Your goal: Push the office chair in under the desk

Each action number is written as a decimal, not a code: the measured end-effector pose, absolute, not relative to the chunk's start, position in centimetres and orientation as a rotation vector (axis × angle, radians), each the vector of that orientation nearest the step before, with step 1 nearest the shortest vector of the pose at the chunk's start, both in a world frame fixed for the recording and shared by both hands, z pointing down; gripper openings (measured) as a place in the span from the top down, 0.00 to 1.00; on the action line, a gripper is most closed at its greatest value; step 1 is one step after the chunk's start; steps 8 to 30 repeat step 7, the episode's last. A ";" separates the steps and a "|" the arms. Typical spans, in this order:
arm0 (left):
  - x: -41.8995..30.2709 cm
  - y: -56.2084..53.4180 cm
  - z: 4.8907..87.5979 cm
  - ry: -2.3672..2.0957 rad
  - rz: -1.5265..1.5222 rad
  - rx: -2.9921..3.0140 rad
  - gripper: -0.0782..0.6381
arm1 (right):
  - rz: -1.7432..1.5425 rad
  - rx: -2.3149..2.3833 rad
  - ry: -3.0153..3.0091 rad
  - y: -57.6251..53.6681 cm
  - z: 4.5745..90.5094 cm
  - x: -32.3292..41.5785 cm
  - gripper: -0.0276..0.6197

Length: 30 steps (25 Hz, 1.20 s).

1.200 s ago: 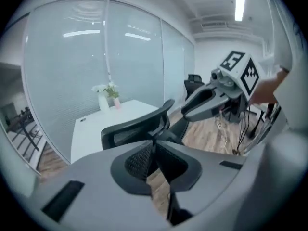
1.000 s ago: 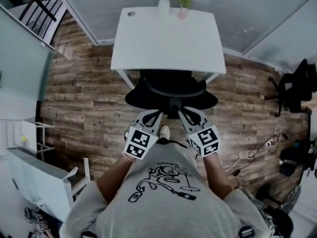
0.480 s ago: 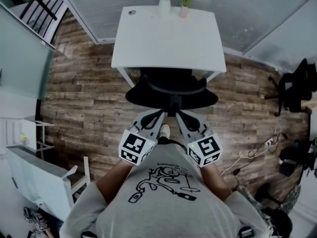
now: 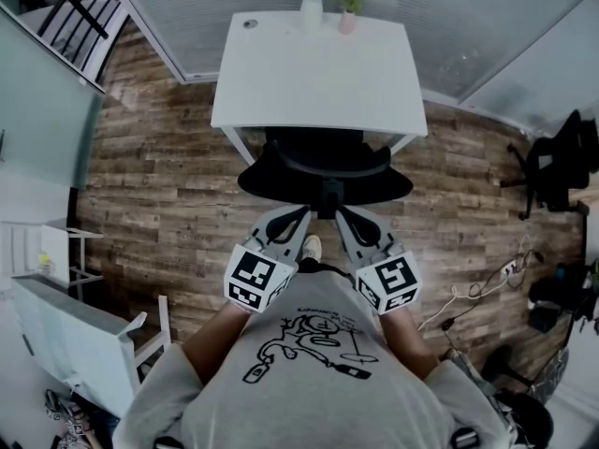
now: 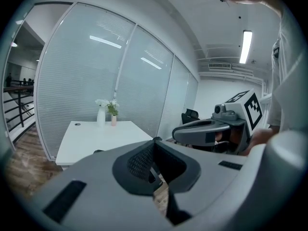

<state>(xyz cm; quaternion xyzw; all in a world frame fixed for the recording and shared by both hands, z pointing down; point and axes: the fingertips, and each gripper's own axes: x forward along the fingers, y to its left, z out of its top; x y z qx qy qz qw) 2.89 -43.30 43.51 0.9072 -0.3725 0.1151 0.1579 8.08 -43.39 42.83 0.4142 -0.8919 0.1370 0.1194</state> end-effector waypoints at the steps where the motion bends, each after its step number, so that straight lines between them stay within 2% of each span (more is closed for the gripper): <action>1: 2.9 -43.3 43.5 -1.065 0.327 2.595 0.89 | 0.400 1.210 -2.606 -43.4 42.8 8.1 0.91; 30: 3.0 -43.4 43.6 -1.059 0.330 2.599 0.89 | 0.383 1.216 -2.598 -43.5 42.8 8.1 0.91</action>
